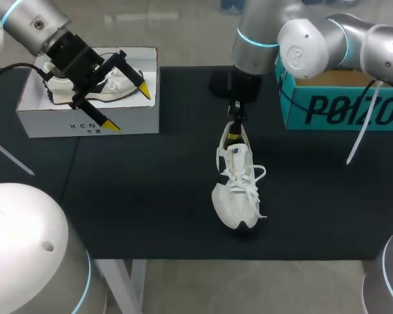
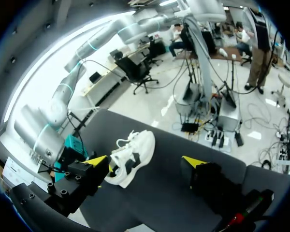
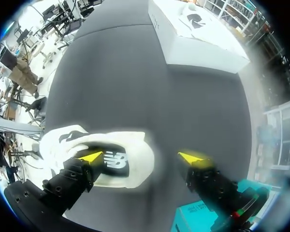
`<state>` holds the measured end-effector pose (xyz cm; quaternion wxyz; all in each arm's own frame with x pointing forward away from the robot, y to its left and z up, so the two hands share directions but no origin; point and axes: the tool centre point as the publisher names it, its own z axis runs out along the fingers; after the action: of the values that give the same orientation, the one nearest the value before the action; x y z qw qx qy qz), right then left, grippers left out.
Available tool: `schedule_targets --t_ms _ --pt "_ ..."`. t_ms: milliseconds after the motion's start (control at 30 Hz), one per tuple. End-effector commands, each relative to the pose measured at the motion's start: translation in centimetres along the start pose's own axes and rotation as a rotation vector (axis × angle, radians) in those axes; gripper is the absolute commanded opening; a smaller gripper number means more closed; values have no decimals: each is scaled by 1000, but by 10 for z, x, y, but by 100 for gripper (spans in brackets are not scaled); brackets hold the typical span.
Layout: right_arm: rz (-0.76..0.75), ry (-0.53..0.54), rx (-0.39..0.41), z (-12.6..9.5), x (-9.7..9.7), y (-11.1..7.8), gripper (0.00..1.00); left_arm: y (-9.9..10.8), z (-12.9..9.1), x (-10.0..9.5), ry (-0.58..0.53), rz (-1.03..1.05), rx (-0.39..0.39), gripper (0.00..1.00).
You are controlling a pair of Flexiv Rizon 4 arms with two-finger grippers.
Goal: Take the shoe out of the shoebox, open the shoe tongue, remove and reinsert the insole, then place the shoe into the shoebox
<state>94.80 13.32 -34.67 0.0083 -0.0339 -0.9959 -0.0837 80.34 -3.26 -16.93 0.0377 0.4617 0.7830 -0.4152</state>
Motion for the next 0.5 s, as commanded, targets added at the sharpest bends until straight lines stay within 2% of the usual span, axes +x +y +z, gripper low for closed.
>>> schedule_targets --t_ms 33,367,433,467,500 --pt "-2 1 10 3 -4 0 100 0 0 1 1 0 -2 100" --pt "-6 4 42 11 -10 -8 100 0 0 1 1 0 -2 100" --pt "-4 1 45 12 -10 -9 29 0 0 1 1 0 -2 100" --pt "-4 0 45 12 -10 -10 0 0 0 1 1 0 -2 100" --pt "-4 -1 44 12 -10 -10 0 0 0 1 1 0 -2 100"
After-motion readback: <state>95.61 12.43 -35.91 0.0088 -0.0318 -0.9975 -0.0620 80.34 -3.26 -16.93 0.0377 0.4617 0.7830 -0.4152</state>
